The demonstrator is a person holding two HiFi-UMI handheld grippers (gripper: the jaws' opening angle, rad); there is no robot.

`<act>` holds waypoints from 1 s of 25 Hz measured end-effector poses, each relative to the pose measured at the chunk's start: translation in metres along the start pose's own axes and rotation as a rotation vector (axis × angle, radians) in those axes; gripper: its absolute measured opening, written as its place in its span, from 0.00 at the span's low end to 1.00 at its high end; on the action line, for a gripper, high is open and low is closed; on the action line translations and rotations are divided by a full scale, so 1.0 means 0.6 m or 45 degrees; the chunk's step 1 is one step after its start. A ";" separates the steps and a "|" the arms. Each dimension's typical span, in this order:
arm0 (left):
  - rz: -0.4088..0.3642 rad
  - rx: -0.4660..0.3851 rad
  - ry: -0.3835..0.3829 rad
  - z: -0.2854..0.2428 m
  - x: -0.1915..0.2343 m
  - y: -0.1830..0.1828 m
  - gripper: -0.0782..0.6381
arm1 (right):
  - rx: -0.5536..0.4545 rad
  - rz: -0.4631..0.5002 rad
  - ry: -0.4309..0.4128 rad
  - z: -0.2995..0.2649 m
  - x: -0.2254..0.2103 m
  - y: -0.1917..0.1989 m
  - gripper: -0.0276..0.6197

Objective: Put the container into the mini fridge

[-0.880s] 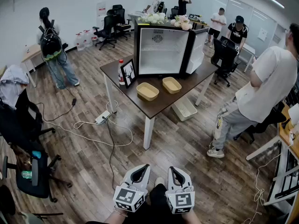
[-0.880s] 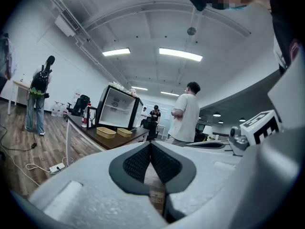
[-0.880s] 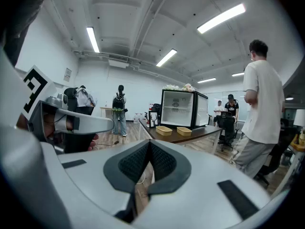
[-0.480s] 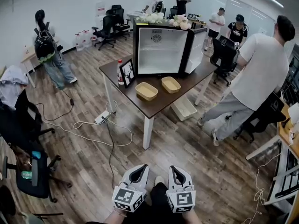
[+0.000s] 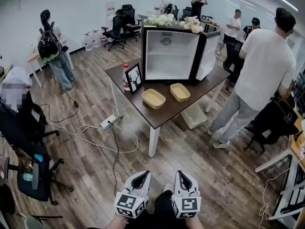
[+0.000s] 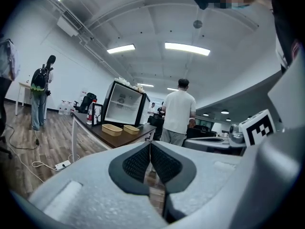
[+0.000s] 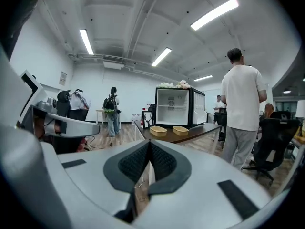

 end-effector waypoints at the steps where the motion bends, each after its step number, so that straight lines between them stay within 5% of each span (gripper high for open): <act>1: -0.001 0.003 -0.006 -0.013 0.002 -0.002 0.12 | 0.000 -0.007 -0.009 -0.011 -0.009 0.001 0.05; 16: -0.019 -0.013 -0.072 -0.266 -0.013 -0.053 0.12 | 0.059 0.041 -0.046 -0.191 -0.219 -0.004 0.05; 25: -0.015 -0.049 -0.144 -0.363 -0.050 -0.053 0.12 | 0.079 0.077 -0.201 -0.242 -0.294 0.014 0.06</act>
Point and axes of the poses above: the fingertips, and each gripper's own axes: z backward along the fingers, x to its left, y out of its underside, the point moved 2 cm from there along z, backward along the fingers, and after that the axes turned 8 degrees about z, right-handed, at the moved point
